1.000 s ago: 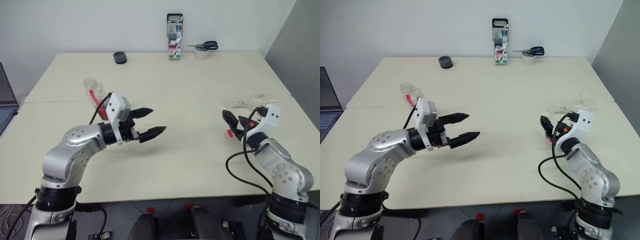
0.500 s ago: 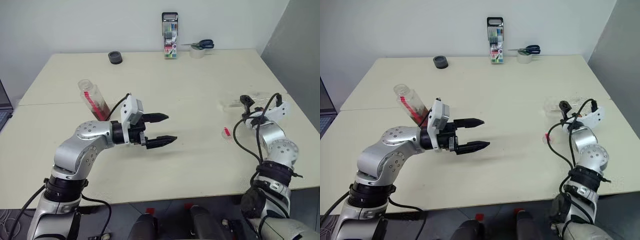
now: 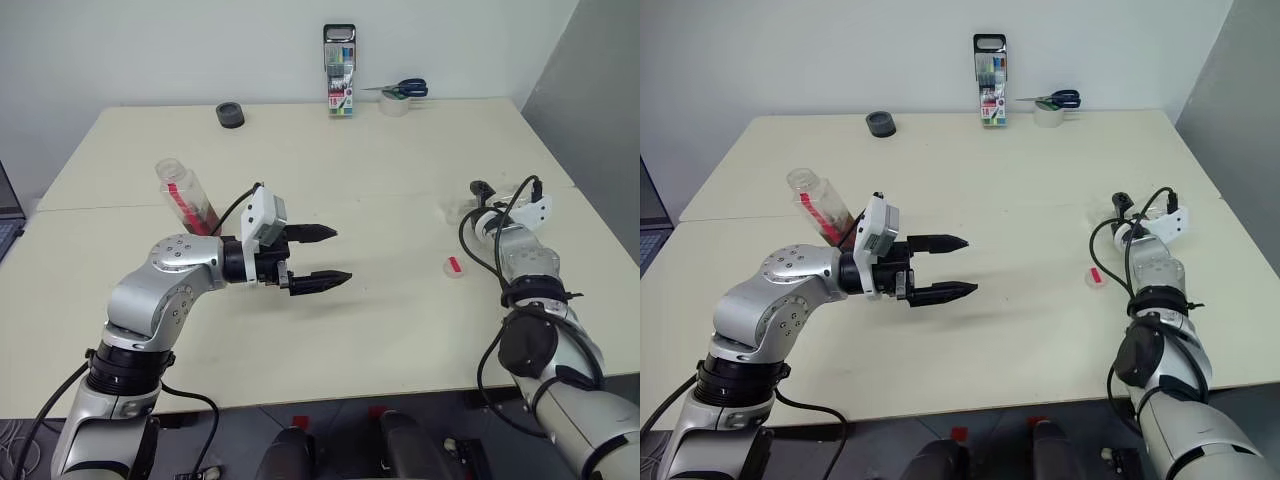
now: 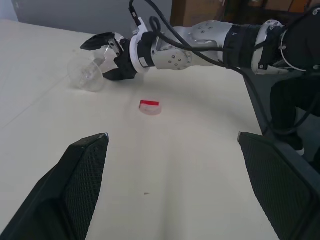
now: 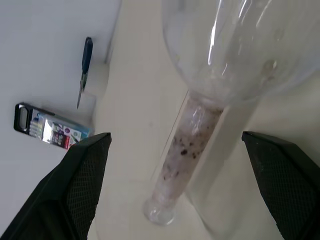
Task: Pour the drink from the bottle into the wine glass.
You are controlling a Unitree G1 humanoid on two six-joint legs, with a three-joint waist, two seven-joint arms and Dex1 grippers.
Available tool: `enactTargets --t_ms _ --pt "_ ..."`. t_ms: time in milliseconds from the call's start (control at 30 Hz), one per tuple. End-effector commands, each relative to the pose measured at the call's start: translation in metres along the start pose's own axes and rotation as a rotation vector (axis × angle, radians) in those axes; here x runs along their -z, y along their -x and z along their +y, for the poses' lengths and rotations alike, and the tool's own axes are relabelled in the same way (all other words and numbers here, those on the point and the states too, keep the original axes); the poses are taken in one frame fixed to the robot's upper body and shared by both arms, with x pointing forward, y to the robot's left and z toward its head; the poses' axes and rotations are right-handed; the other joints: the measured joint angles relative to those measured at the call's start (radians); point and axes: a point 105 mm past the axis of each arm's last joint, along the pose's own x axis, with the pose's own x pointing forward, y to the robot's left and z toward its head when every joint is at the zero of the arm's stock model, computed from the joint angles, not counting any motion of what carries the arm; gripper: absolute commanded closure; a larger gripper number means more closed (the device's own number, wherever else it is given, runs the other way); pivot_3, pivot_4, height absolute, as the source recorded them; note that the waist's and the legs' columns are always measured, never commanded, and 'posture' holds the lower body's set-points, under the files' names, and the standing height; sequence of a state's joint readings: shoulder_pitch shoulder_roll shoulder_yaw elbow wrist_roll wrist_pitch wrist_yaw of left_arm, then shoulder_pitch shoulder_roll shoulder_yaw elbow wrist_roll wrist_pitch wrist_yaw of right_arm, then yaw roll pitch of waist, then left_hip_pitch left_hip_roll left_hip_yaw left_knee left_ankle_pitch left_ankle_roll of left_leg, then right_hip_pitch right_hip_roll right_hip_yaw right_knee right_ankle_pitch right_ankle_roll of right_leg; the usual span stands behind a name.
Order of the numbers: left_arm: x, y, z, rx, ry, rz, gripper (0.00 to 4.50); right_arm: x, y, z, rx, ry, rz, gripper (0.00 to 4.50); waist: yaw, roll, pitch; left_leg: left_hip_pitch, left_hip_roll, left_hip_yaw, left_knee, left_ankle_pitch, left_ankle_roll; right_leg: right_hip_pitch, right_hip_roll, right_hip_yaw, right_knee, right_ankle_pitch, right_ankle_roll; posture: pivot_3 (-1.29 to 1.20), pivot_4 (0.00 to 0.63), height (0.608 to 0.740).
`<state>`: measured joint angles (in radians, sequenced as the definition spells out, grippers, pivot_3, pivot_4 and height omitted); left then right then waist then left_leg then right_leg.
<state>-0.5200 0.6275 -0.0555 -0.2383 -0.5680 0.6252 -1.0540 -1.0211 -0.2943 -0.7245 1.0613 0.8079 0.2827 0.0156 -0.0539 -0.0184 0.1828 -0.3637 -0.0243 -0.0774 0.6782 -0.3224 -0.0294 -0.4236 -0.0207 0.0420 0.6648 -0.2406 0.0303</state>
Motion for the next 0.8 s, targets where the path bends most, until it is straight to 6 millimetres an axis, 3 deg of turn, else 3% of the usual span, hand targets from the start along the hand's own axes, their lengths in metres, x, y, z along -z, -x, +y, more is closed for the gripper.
enactTargets --t_ms 33,233,433,633,800 --pt "-0.010 0.001 0.000 0.006 -0.053 -0.009 0.07 -0.010 -0.004 0.012 -0.022 -0.014 -0.048 0.00 0.000 0.000 0.000 0.000 0.000 0.000 0.000 0.000 0.000 0.000 0.000 0.000 0.000 0.000 0.000 0.00 0.150 0.740" --pt "-0.010 0.000 0.001 0.008 -0.058 -0.007 0.07 0.005 -0.007 0.008 0.014 -0.015 -0.002 0.00 -0.004 0.000 0.000 0.000 0.001 0.000 0.000 0.000 0.000 0.000 0.000 0.000 0.000 0.000 0.000 0.00 0.150 0.740" --pt "-0.010 0.001 0.002 0.007 -0.060 -0.001 0.07 0.004 -0.006 0.002 0.036 -0.004 -0.003 0.00 -0.004 0.000 0.000 0.000 0.001 -0.001 0.000 0.000 0.000 0.000 0.000 0.000 0.000 0.000 0.000 0.00 0.150 0.740" --pt "-0.010 0.000 0.002 0.017 -0.062 0.001 0.00 0.004 -0.006 0.001 0.042 0.014 0.003 2.00 -0.004 0.000 0.000 0.000 0.001 -0.001 0.000 0.001 -0.002 0.000 0.000 0.001 0.000 0.000 0.000 0.00 0.150 0.740" --pt "-0.011 -0.001 0.002 0.023 -0.070 0.000 0.00 0.009 -0.006 0.002 0.019 0.134 0.032 3.83 -0.004 0.000 0.000 0.000 0.000 -0.001 0.000 0.001 -0.002 0.001 0.000 0.000 0.000 0.000 0.000 0.00 0.150 0.740"
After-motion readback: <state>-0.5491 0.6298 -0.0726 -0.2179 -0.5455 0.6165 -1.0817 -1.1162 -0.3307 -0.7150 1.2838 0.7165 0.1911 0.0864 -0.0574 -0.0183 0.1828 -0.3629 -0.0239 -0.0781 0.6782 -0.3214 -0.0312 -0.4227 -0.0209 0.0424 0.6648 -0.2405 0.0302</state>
